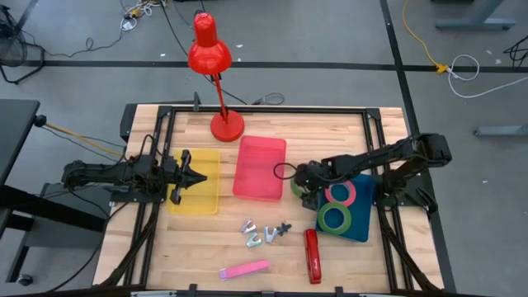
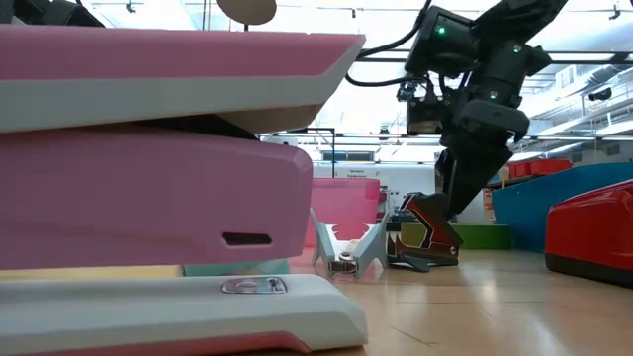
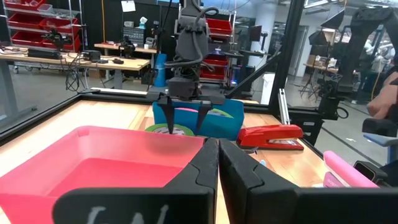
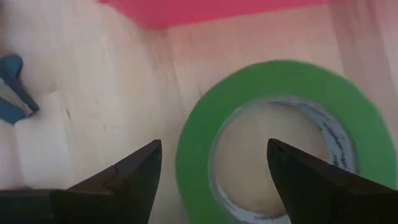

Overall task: Pick and place Stapler, Stapler remover, tape
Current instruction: Put the green tape into the blue bin

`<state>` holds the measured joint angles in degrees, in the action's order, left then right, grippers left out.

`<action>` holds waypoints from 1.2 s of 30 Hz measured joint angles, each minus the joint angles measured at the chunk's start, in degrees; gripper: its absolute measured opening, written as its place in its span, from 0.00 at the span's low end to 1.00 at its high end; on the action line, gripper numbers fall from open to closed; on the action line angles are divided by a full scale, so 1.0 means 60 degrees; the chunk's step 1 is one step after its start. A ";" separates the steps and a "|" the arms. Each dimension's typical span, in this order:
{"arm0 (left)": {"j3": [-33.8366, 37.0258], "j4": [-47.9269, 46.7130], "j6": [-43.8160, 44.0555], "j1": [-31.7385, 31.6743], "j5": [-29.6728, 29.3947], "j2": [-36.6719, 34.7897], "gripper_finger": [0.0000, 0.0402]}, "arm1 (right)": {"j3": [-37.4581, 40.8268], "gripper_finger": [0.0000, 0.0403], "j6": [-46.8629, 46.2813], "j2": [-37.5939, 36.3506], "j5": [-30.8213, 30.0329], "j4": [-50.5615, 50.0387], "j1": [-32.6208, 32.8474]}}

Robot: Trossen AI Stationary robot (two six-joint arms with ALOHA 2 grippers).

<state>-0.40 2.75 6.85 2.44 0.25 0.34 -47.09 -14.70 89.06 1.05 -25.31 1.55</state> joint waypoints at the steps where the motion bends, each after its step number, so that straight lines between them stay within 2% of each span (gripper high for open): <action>1: 0.0000 -0.0001 0.0000 0.0000 0.0000 0.0004 0.05 | 0.0000 0.72 -0.0001 0.0000 0.0001 0.0047 -0.0038; 26: 0.0001 0.0000 0.0000 0.0000 0.0000 0.0001 0.05 | 0.0000 0.72 -0.0193 0.0138 0.0245 0.0215 -0.0206; 36: -0.0001 -0.0001 0.0000 0.0000 -0.0002 0.0004 0.05 | 0.0000 0.72 -0.0115 0.0794 0.0358 0.0182 -0.0202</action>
<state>-0.40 2.74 6.85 2.44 0.24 0.36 -47.09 -15.39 93.82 3.20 -24.22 0.34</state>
